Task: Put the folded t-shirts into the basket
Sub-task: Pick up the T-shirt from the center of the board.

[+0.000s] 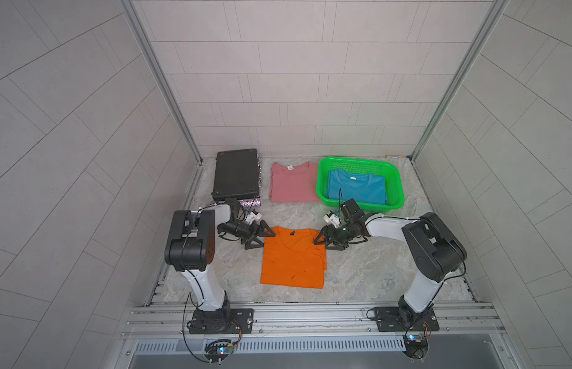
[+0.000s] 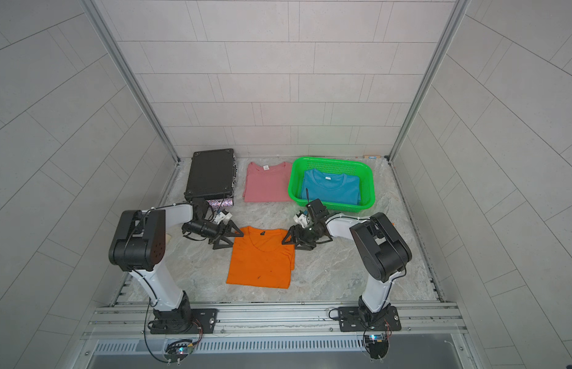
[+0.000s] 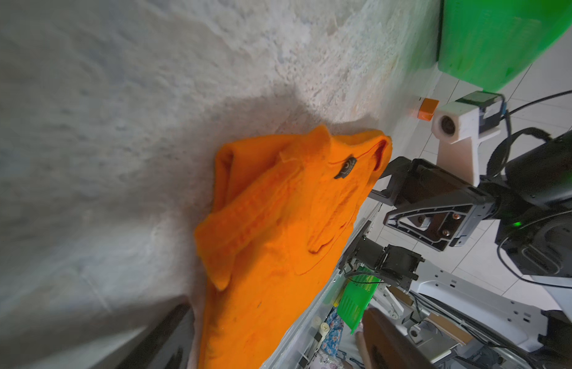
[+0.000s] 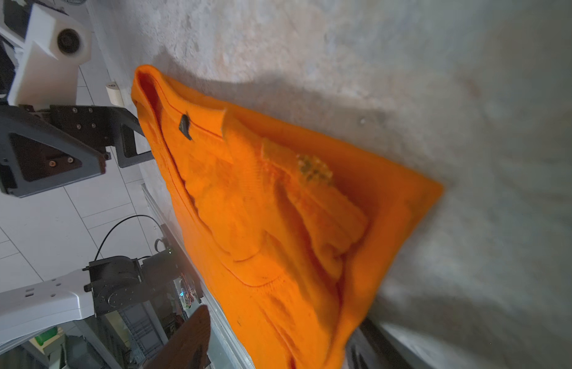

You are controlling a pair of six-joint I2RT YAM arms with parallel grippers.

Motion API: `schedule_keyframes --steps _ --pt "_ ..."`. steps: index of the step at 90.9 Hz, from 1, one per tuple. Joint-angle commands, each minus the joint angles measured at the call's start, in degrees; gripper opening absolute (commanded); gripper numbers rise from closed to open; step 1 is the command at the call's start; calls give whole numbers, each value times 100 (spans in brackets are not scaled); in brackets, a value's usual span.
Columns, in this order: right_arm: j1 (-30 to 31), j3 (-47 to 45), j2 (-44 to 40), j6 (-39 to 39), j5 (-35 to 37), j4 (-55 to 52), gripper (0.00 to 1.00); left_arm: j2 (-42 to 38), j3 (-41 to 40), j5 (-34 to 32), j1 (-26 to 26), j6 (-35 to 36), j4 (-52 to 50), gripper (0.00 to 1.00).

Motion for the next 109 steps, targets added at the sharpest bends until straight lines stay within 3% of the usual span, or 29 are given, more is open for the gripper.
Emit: schedule_keyframes --steps 1,8,23,39,46,52,65,72,76,82,109 --pt "-8 -349 450 -58 617 -42 66 330 80 -315 -142 177 28 75" --pt "-18 -373 496 -57 592 29 65 448 128 -323 -195 143 15 73" --pt "-49 -393 616 -93 471 164 57 706 290 -376 -205 120 -73 52" --pt "-97 -392 687 -128 441 279 50 703 297 -410 -210 36 -12 42" --pt "-124 -392 718 -112 442 332 37 735 303 -414 -210 32 -16 33" --pt "-145 -385 760 -101 390 401 23 787 298 -417 -216 16 -17 31" --pt "-159 -400 768 -92 424 446 17 873 341 -410 -234 48 -73 13" --pt "-160 -425 722 -91 440 455 16 860 360 -450 -252 63 -90 11" --pt "-162 -431 694 -102 455 455 6 833 367 -478 -248 63 -91 11" --pt "-180 -446 639 -117 469 446 0 809 390 -492 -251 91 -117 7" --pt "-187 -550 -333 -248 433 627 0 386 354 -71 -287 143 -73 6"
